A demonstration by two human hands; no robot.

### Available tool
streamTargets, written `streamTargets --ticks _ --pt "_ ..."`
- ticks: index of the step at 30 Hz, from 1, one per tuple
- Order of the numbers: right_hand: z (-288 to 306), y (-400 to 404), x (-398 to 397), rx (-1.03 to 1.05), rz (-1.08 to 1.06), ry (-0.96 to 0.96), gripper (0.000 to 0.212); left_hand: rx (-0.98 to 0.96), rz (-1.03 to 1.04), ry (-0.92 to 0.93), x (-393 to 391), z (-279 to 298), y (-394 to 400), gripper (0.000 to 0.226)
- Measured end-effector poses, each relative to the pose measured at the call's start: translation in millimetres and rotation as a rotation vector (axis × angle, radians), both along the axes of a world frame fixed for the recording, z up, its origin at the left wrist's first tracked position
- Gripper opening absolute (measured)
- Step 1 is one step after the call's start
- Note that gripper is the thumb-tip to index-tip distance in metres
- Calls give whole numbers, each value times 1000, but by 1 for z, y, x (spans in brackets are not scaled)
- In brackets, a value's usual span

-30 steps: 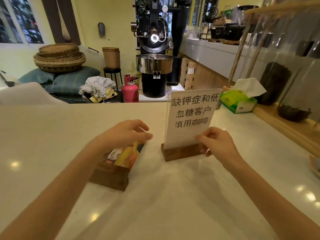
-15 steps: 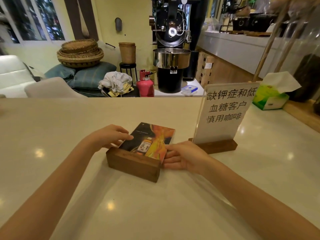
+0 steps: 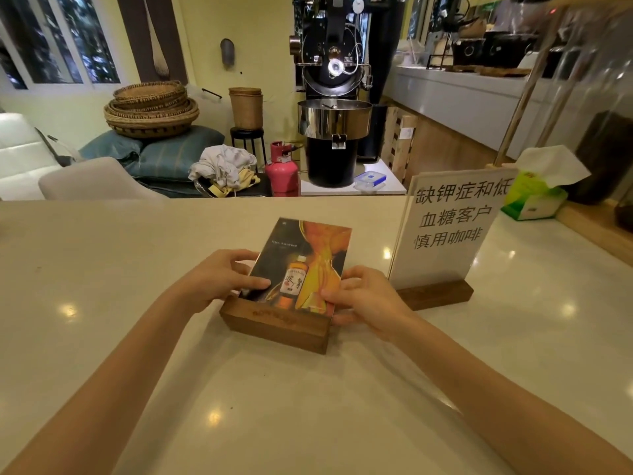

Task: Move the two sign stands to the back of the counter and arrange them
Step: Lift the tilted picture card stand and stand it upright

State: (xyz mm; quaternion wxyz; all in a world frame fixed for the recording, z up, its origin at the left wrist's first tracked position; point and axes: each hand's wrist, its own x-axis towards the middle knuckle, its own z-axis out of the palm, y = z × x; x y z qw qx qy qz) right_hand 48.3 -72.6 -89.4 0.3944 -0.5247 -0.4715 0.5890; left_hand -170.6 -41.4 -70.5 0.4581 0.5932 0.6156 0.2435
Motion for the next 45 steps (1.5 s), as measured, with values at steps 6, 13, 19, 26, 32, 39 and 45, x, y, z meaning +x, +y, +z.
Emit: streamTargets --ticks 6,13,19,26,32,39,45 --pt "18 3 5 389 -23 -268 37 346 49 -128 11 4 -3 66" --pt "9 -2 14 663 -50 -398 33 536 48 -123 23 -2 -4 73" --pt "-5 -4 19 736 -96 -413 34 626 54 -102 31 -12 -2 69" --pt "-5 -7 24 744 -44 -464 30 655 79 -63 37 -14 -7 67" --pt "4 -16 45 596 125 -526 31 710 125 36 41 -18 -14 70" --pt "25 -13 123 414 -54 -469 6 749 165 99 51 -17 -17 80" --pt "24 5 166 329 -335 -639 49 753 184 126 54 -13 -18 80"
